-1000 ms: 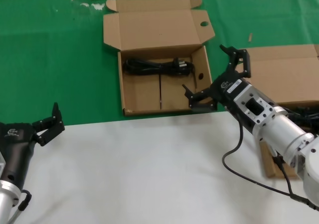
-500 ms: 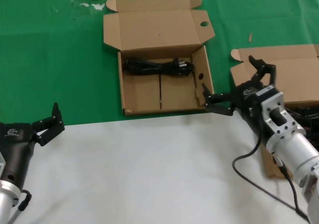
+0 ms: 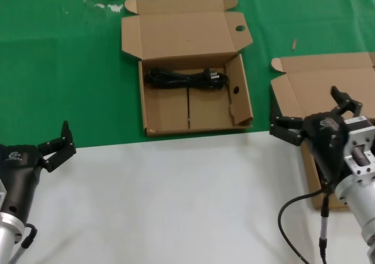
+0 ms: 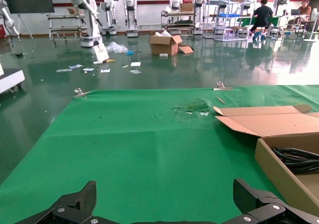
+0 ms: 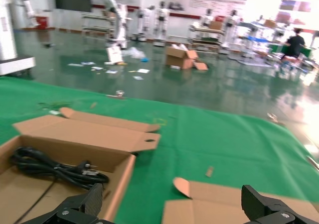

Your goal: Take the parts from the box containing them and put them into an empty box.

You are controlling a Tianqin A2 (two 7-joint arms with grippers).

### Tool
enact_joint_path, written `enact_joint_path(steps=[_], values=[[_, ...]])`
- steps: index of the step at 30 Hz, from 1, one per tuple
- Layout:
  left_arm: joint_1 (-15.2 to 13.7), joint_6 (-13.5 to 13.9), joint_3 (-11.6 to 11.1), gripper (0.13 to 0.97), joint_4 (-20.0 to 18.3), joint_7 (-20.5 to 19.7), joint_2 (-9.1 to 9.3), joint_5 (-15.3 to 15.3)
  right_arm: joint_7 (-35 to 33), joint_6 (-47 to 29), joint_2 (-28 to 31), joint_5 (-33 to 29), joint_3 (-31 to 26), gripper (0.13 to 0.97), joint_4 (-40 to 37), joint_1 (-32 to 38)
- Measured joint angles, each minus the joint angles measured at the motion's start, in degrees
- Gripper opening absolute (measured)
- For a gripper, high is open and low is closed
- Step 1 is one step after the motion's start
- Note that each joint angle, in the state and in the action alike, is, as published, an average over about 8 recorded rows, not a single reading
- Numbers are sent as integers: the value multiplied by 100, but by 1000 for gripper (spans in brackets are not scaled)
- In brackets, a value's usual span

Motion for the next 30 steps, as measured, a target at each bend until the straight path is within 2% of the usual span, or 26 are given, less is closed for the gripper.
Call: enact_joint_path(steps=[7,30], values=[[0,0,0,966,0,0,0,0,151,164,-37,97,118,966,125,-195],[0,0,0,966,0,0,0,-1,156,171,-38,101,123,966,130,-202]])
